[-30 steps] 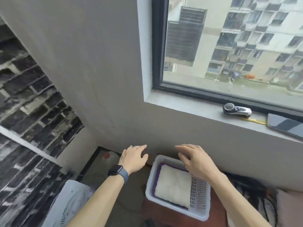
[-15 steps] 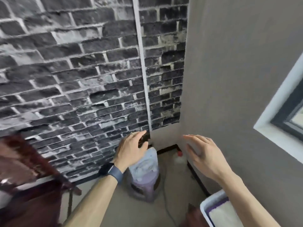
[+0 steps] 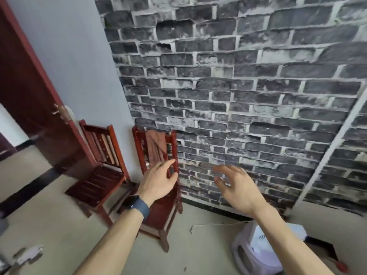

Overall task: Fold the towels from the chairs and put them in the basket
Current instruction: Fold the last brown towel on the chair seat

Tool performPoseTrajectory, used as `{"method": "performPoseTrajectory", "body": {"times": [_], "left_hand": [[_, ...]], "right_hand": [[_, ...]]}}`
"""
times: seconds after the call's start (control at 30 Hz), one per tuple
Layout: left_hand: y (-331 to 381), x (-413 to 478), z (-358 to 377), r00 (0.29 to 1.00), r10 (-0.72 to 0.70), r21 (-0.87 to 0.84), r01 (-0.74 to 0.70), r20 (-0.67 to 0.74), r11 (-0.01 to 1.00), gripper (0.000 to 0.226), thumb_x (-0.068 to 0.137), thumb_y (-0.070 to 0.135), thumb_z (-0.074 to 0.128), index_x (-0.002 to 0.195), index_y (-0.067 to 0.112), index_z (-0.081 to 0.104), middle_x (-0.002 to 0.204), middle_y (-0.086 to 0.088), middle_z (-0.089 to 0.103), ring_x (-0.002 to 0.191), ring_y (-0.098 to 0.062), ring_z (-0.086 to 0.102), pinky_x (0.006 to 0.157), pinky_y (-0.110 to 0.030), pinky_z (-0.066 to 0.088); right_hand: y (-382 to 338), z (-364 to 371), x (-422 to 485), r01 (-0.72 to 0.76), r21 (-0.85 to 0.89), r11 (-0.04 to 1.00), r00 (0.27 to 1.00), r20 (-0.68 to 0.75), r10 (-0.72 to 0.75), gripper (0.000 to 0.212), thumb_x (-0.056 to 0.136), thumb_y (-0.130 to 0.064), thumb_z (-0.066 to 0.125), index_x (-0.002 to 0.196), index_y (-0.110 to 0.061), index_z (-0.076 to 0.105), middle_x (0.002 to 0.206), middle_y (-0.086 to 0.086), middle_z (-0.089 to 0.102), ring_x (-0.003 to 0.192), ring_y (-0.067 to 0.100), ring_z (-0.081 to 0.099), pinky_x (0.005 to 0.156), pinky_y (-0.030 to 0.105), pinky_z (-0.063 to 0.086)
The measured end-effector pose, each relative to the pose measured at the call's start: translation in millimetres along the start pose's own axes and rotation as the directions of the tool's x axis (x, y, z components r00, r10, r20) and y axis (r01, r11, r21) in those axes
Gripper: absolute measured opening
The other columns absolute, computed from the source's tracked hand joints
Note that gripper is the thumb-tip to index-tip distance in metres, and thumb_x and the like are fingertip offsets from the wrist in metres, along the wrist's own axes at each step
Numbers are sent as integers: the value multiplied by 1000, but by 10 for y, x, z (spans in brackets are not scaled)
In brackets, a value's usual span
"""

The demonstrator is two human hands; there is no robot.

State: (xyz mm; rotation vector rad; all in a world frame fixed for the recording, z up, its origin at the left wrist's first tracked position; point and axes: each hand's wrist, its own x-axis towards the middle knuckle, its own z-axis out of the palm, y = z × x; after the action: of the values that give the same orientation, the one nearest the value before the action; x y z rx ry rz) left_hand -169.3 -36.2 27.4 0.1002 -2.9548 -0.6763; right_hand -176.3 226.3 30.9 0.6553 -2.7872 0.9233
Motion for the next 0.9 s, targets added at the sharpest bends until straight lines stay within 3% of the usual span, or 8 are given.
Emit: {"method": "performPoseTrajectory", "body": {"times": [0.13,0.3,0.47,0.6,0.77,0.9], "left_hand": [[-713,316,-381,997,-59,14,60,-53,998,53,98,47,46,149,37,36,150,5,46,134,-21,45,108,-38,41],[-1374,757,-666,991,-87,-24,85,-100,996,52,99,44,46,150,34,37,152,4,44,139,-20,41,111,-36,39],[-1825,1145,-646,988,-138,-113,130,-62,985,51,98,42,48,148,35,39,148,2,48,137,-20,42,110,-37,40],[-2160,1490,-555,987,-158,-136,153,-24,979,51,98,43,49,148,35,39,150,3,47,138,-20,42,110,-38,41],[-2623,2023,-488,984,-176,-106,175,1,979,53,98,45,49,149,36,36,149,2,48,137,-21,43,108,-38,43],[-2984,2588,-497,981,-193,-62,193,8,979,54,100,41,48,151,31,35,151,0,44,140,-20,40,109,-34,38]], "right_hand": [[-443,486,633,39,8,999,998,40,-39,33,101,-34,52,132,-29,60,135,-8,60,125,20,53,100,22,31],[-828,959,1322,53,49,997,997,56,-56,35,100,-38,52,134,-29,59,134,-7,62,125,19,55,106,31,40],[-1048,1363,1938,37,72,997,995,87,-43,38,99,-41,51,135,-32,56,138,-4,60,128,23,52,107,36,41],[-1061,1730,2368,-2,89,996,991,135,-10,39,99,-35,53,136,-27,56,138,-2,60,129,21,51,105,31,40],[-942,2227,2996,-66,99,993,979,199,45,43,98,-38,53,139,-28,53,138,-4,60,121,17,57,93,19,39],[-824,2583,3571,-131,119,984,965,241,99,45,96,-42,52,139,-29,50,137,-3,60,118,18,61,95,27,47]]}}
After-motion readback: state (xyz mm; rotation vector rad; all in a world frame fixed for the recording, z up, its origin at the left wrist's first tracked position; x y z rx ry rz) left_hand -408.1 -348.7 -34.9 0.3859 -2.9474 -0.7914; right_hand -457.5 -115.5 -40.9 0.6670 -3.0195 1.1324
